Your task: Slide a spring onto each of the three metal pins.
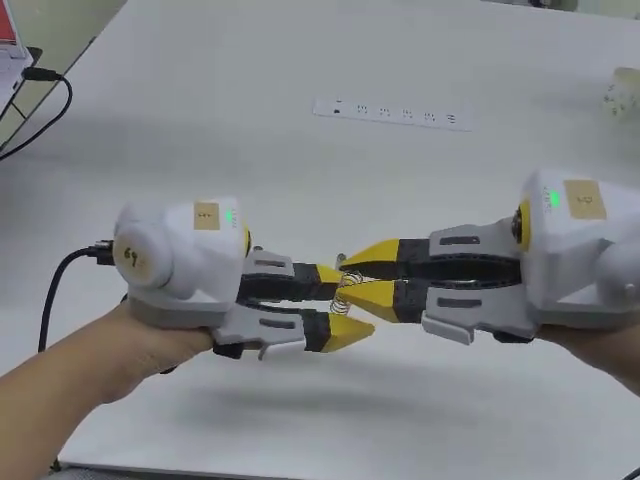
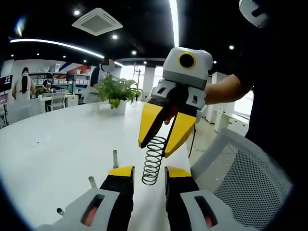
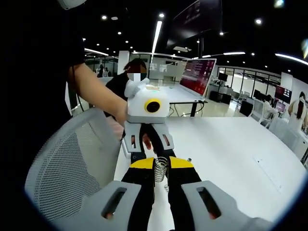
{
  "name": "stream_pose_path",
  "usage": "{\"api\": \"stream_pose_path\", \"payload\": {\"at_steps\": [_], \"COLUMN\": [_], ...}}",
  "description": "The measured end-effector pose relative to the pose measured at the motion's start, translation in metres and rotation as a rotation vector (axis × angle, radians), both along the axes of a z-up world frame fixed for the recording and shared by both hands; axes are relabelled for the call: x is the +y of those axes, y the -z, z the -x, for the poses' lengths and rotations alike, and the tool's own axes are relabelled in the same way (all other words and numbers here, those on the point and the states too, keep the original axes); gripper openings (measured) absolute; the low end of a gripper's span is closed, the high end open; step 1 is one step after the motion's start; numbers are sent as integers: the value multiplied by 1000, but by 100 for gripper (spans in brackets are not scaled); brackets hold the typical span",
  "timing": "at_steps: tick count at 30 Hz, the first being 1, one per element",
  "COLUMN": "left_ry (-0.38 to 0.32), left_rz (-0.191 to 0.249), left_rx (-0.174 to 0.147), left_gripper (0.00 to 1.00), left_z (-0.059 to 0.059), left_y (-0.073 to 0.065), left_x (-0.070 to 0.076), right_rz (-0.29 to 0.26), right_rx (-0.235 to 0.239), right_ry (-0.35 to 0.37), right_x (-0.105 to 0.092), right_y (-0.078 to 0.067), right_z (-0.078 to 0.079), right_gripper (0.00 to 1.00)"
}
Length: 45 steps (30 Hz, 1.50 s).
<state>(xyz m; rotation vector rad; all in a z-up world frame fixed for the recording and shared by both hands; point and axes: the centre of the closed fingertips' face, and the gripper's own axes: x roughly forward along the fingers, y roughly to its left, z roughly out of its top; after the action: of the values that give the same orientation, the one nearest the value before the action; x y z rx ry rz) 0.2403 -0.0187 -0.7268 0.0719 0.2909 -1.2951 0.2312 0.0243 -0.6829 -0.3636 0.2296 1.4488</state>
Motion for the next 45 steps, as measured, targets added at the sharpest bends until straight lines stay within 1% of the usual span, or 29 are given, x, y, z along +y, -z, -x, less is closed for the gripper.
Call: {"api": "stream_pose_path", "payload": {"at_steps": [2,6,10,13,18,21,23,25,28,30,32,34,37,38,40,42,45], "left_ry": [-6,-24,-38,-60,-81,-96,-111,-136,-153,-170,-192,-219,-252,-270,-288,-302,-314], "left_rz": [-7,-22,-29,-34,-41,-43,-44,-48,-56,-56,-59,-68,-75,-82,-93,-98,-119], "left_rx": [-2,-10,-11,-11,-25,-24,-27,-35,-43,-44,-50,-62,-65,-72,-80,-80,-85], "left_gripper": [20,28,31,37,48,54,60,66,69,72,75,78,82,85,89,93,98], "left_z": [-1,-5,-7,-9,-11,-12,-13,-15,-15,-17,-21,-25,-29,-31,-32,-32,-31], "left_y": [1,4,4,5,4,5,5,5,5,5,5,5,7,8,10,12,15], "left_x": [1,6,12,17,21,24,27,31,39,46,55,64,75,81,87,93,101], "right_rz": [4,2,4,5,6,7,5,7,8,10,11,15,18,20,23,25,27], "right_rx": [-3,-3,-5,-10,-13,-17,-14,-17,-15,-16,-13,-16,-16,-16,-17,-16,-17], "right_ry": [0,6,11,14,17,19,24,27,33,37,41,44,47,49,51,56,63], "right_x": [0,-1,-2,-3,-3,-3,-4,-5,-6,-7,-8,-9,-10,-10,-11,-12,-13], "right_y": [0,0,-1,-1,-2,-2,-2,-2,-1,0,1,2,3,4,4,5,5], "right_z": [-1,-3,-5,-6,-7,-7,-8,-9,-9,-10,-11,-11,-12,-12,-13,-14,-15], "right_gripper": [6,6,6,6,6,7,7,7,7,7,7,7,7,7,7,7,7]}}
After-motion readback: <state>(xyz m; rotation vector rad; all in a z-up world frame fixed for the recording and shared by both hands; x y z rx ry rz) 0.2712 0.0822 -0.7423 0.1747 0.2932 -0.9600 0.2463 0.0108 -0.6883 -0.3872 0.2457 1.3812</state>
